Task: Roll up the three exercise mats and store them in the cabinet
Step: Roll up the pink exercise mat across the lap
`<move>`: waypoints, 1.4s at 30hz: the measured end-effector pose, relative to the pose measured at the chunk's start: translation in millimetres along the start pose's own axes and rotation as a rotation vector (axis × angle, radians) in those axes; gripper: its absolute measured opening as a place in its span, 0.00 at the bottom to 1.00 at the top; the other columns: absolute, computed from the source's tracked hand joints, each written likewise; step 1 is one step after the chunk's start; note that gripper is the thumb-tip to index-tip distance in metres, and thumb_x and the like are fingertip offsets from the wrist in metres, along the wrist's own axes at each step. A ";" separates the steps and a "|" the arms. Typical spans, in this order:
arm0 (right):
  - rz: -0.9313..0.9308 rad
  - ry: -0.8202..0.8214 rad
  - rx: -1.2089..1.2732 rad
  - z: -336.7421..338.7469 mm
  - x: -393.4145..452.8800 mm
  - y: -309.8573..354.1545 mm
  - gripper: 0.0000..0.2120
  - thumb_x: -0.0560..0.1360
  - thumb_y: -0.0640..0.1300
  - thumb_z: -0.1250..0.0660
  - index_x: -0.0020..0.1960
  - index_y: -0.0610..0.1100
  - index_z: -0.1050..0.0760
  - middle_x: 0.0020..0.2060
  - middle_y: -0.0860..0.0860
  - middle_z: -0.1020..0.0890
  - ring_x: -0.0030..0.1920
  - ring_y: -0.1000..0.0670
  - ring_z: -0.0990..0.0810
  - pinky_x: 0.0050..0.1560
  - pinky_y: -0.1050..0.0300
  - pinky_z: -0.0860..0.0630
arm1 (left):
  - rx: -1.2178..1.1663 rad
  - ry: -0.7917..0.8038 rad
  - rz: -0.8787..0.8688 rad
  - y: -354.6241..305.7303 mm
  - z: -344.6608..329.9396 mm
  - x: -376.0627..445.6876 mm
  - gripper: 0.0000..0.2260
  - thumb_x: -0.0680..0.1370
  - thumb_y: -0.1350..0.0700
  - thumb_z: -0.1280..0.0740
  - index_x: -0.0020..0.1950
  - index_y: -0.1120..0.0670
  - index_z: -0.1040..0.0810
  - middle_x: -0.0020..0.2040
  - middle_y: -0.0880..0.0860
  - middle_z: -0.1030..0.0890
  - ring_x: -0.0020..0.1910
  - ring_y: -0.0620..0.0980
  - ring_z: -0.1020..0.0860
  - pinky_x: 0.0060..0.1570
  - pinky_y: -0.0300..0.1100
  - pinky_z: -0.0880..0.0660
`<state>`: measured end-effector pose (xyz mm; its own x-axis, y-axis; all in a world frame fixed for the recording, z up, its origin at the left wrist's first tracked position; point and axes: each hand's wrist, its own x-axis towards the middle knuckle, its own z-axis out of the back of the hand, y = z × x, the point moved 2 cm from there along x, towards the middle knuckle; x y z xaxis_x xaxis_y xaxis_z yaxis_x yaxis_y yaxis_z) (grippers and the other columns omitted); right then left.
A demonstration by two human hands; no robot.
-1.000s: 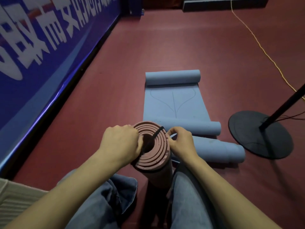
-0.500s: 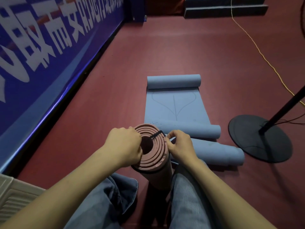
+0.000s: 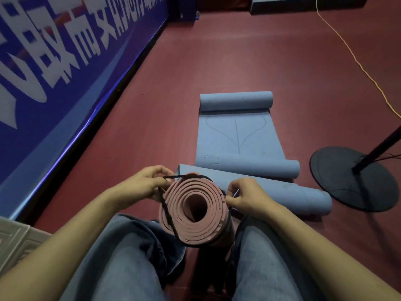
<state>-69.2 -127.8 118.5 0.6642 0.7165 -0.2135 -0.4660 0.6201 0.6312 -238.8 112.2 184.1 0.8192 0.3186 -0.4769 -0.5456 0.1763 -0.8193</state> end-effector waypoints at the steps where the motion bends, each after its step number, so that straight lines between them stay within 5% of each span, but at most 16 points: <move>1: 0.015 0.057 -0.061 -1.3 1.2 2.7 0.07 0.66 0.51 0.32 0.37 0.47 0.21 0.34 0.52 0.17 0.38 0.52 0.18 0.44 0.51 0.18 | -0.079 0.018 0.043 11.6 -1.6 6.6 0.09 0.78 0.62 0.31 0.58 0.59 0.21 0.42 0.57 0.20 0.38 0.50 0.25 0.35 0.40 0.26; 5: 0.087 0.155 -0.301 -3.0 11.2 30.0 0.06 0.70 0.48 0.31 0.44 0.46 0.20 0.43 0.49 0.17 0.46 0.44 0.20 0.44 0.53 0.22 | -0.324 -0.008 0.088 36.0 1.6 28.5 0.13 0.76 0.65 0.32 0.59 0.66 0.19 0.53 0.66 0.17 0.46 0.56 0.19 0.47 0.45 0.21; 8: 0.133 0.185 -0.377 -1.7 24.7 47.1 0.06 0.71 0.47 0.30 0.44 0.46 0.19 0.44 0.48 0.17 0.47 0.43 0.20 0.42 0.53 0.24 | -0.370 0.124 0.142 37.4 13.6 28.7 0.16 0.65 0.66 0.29 0.52 0.63 0.14 0.46 0.64 0.18 0.37 0.56 0.21 0.38 0.42 0.22; 10: 0.166 0.237 -0.392 -7.5 29.0 56.0 0.06 0.70 0.47 0.29 0.44 0.45 0.20 0.43 0.47 0.17 0.46 0.42 0.20 0.39 0.54 0.27 | -0.089 0.147 0.098 32.4 22.3 26.0 0.20 0.62 0.61 0.31 0.53 0.60 0.14 0.47 0.59 0.17 0.38 0.57 0.24 0.42 0.45 0.26; 13: 0.250 0.284 -0.447 -22.6 29.4 69.9 0.07 0.70 0.46 0.29 0.39 0.43 0.23 0.39 0.45 0.20 0.42 0.40 0.23 0.34 0.55 0.35 | 0.752 -0.116 -0.185 9.3 33.6 20.4 0.13 0.67 0.52 0.39 0.47 0.49 0.19 0.42 0.45 0.15 0.44 0.55 0.19 0.49 0.51 0.21; 15: 0.299 0.295 -0.496 -30.2 27.2 77.3 0.12 0.70 0.46 0.30 0.34 0.44 0.30 0.35 0.45 0.25 0.39 0.39 0.26 0.34 0.54 0.36 | 0.910 -0.224 -0.319 -5.3 34.8 16.7 0.09 0.72 0.48 0.41 0.45 0.49 0.25 0.37 0.47 0.20 0.40 0.54 0.22 0.46 0.52 0.23; 19: 0.312 0.323 -0.503 -32.0 21.1 76.2 0.08 0.71 0.48 0.29 0.39 0.44 0.25 0.37 0.47 0.25 0.39 0.40 0.26 0.36 0.55 0.35 | 0.469 0.001 -0.058 3.1 29.5 15.9 0.30 0.85 0.37 0.45 0.36 0.58 0.24 0.31 0.50 0.24 0.32 0.49 0.28 0.36 0.44 0.29; 21: 0.265 0.298 -0.486 -22.2 19.0 69.0 0.08 0.72 0.49 0.30 0.43 0.45 0.23 0.40 0.47 0.22 0.42 0.40 0.24 0.36 0.54 0.34 | 0.203 0.070 0.110 11.7 20.4 12.6 0.26 0.83 0.39 0.40 0.38 0.58 0.19 0.33 0.54 0.24 0.33 0.50 0.29 0.34 0.39 0.31; 23: 0.204 0.217 -0.484 -9.5 18.4 58.6 0.09 0.73 0.52 0.31 0.44 0.46 0.24 0.44 0.46 0.20 0.46 0.40 0.22 0.38 0.53 0.31 | -0.031 0.040 0.124 24.2 17.6 14.8 0.17 0.71 0.48 0.22 0.44 0.63 0.16 0.40 0.56 0.19 0.39 0.53 0.26 0.39 0.42 0.28; 26: 0.073 -0.017 -0.488 4.2 19.6 42.3 0.08 0.74 0.48 0.34 0.46 0.43 0.25 0.47 0.46 0.21 0.47 0.38 0.22 0.41 0.51 0.30 | -0.217 -0.088 0.137 41.2 19.4 10.9 0.16 0.68 0.71 0.33 0.53 0.62 0.15 0.49 0.64 0.14 0.45 0.58 0.17 0.46 0.49 0.19; 30: -0.044 -0.128 -0.527 -0.1 23.9 35.8 0.05 0.76 0.42 0.38 0.44 0.42 0.34 0.47 0.45 0.24 0.45 0.37 0.24 0.40 0.51 0.37 | -0.109 -0.073 0.307 54.6 8.6 -13.3 0.09 0.73 0.68 0.37 0.37 0.65 0.19 0.32 0.64 0.22 0.27 0.55 0.24 0.28 0.42 0.25; 32: -0.057 -0.114 -0.529 -9.5 30.6 33.9 0.04 0.77 0.41 0.38 0.44 0.43 0.33 0.50 0.44 0.22 0.50 0.37 0.20 0.41 0.51 0.36 | -0.330 0.052 0.354 56.0 1.7 -26.5 0.09 0.66 0.65 0.29 0.43 0.68 0.15 0.42 0.66 0.16 0.35 0.57 0.16 0.37 0.47 0.16; 34: -0.095 -0.088 -0.524 -14.8 37.3 25.5 0.04 0.78 0.42 0.38 0.49 0.41 0.28 0.53 0.43 0.22 0.53 0.37 0.19 0.43 0.51 0.34 | -0.607 0.159 0.286 58.5 -2.2 -40.0 0.22 0.59 0.69 0.26 0.53 0.69 0.16 0.55 0.67 0.16 0.51 0.59 0.14 0.50 0.48 0.16; 38: -0.219 -0.163 -0.511 6.6 38.9 1.2 0.11 0.80 0.42 0.40 0.58 0.41 0.22 0.57 0.41 0.20 0.57 0.35 0.19 0.49 0.47 0.26 | -0.600 -0.148 0.229 73.9 -7.1 -48.4 0.23 0.60 0.74 0.32 0.55 0.67 0.16 0.57 0.61 0.15 0.54 0.55 0.14 0.47 0.41 0.16; 40: -0.244 -0.173 -0.486 17.4 35.0 -4.2 0.10 0.79 0.40 0.40 0.56 0.40 0.22 0.56 0.39 0.19 0.56 0.34 0.19 0.49 0.47 0.27 | -0.548 -0.249 0.181 63.7 -21.6 -47.8 0.10 0.75 0.67 0.29 0.56 0.62 0.18 0.54 0.58 0.14 0.49 0.55 0.13 0.39 0.39 0.18; 42: -0.254 -0.161 -0.449 21.6 29.1 -3.9 0.10 0.80 0.40 0.41 0.57 0.41 0.23 0.57 0.39 0.19 0.57 0.34 0.20 0.50 0.46 0.27 | -0.519 -0.345 0.089 40.6 -35.7 -40.8 0.09 0.77 0.53 0.28 0.51 0.58 0.19 0.47 0.54 0.14 0.39 0.52 0.15 0.32 0.38 0.24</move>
<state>-35.4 -116.3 125.9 0.8533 0.4899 -0.1787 -0.4596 0.8684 0.1862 -288.0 73.1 158.9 0.6226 0.6090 -0.4915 -0.3815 -0.3121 -0.8701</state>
